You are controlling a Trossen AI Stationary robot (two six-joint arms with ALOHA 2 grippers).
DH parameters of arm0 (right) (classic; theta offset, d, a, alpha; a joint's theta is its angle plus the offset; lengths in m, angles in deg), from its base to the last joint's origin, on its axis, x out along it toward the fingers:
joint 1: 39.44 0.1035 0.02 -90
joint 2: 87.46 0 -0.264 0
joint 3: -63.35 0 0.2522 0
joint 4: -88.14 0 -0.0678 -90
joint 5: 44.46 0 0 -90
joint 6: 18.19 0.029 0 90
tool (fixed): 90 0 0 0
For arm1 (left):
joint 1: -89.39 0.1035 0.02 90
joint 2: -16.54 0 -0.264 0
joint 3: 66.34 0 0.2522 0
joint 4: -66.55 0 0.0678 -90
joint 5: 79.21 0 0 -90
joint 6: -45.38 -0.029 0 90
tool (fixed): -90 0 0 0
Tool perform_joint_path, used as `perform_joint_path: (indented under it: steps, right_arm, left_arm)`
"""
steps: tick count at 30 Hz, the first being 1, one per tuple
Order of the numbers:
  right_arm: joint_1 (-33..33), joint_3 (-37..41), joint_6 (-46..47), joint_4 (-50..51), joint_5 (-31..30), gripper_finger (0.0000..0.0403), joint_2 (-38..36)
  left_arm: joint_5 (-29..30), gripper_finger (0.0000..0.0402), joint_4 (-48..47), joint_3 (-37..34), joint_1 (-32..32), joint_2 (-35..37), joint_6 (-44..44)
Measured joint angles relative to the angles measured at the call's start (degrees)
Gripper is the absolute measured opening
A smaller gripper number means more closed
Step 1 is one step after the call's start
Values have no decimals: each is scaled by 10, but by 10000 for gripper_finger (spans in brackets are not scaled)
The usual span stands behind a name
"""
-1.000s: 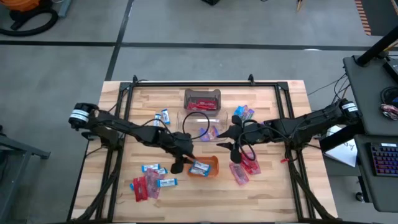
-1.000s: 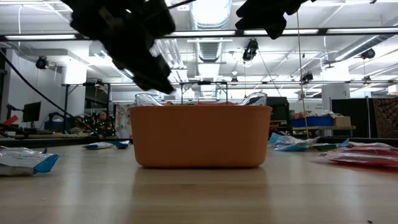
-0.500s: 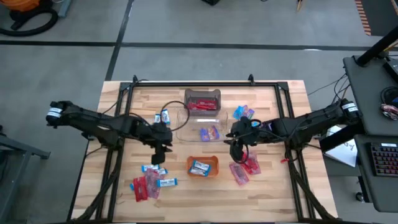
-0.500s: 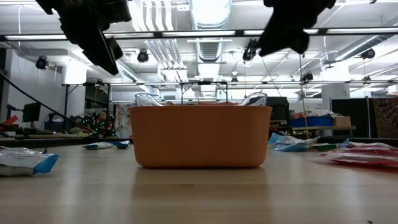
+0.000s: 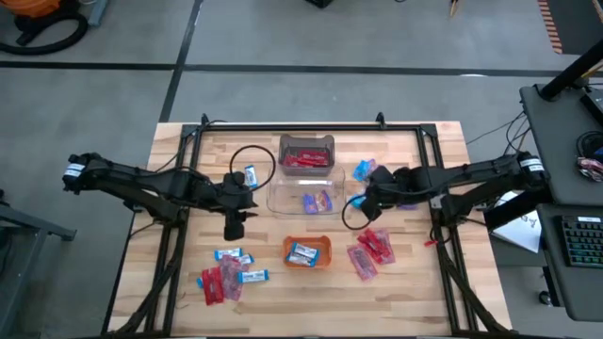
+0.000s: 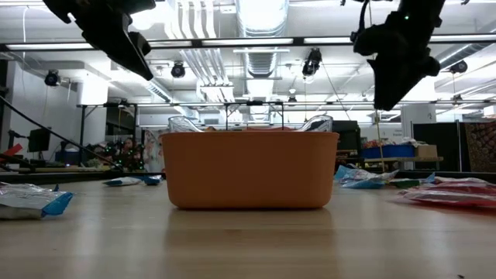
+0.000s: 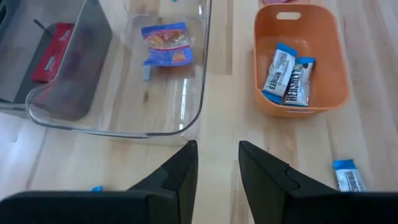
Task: Sort candy
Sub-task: Put the blue candy into the clear transparent bin
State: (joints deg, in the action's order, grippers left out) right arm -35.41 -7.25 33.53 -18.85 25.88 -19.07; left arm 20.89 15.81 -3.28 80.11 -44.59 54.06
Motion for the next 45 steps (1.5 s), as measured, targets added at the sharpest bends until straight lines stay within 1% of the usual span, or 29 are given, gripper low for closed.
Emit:
perform_joint_path:
  steps: [3,8,11,17,25,31,39,43,45]
  right_arm:
    - [-18,1,3,4,6,157,0]
    - [-45,20,4,1,21,190,4]
    - [-56,43,19,-12,21,199,4]
    - [-77,97,53,-75,21,201,4]
    - [-101,168,68,-182,22,201,4]
    - [-104,216,79,-250,25,201,4]
    - [-103,283,93,-367,47,201,4]
    - [-103,296,89,-399,38,200,4]
    - [-103,296,88,-399,22,190,4]
  left_arm:
    - [5,100,0,0,0,-1,-7]
    - [49,100,0,0,0,-3,-7]
    - [54,100,0,0,0,-3,-8]
    - [59,100,1,0,0,-4,-26]
    - [70,100,8,0,0,-4,-35]
    - [74,100,9,0,0,-4,-37]
    - [74,100,12,0,0,-5,-37]
    - [74,100,13,0,0,-5,-37]
    - [74,100,14,0,0,-5,-37]
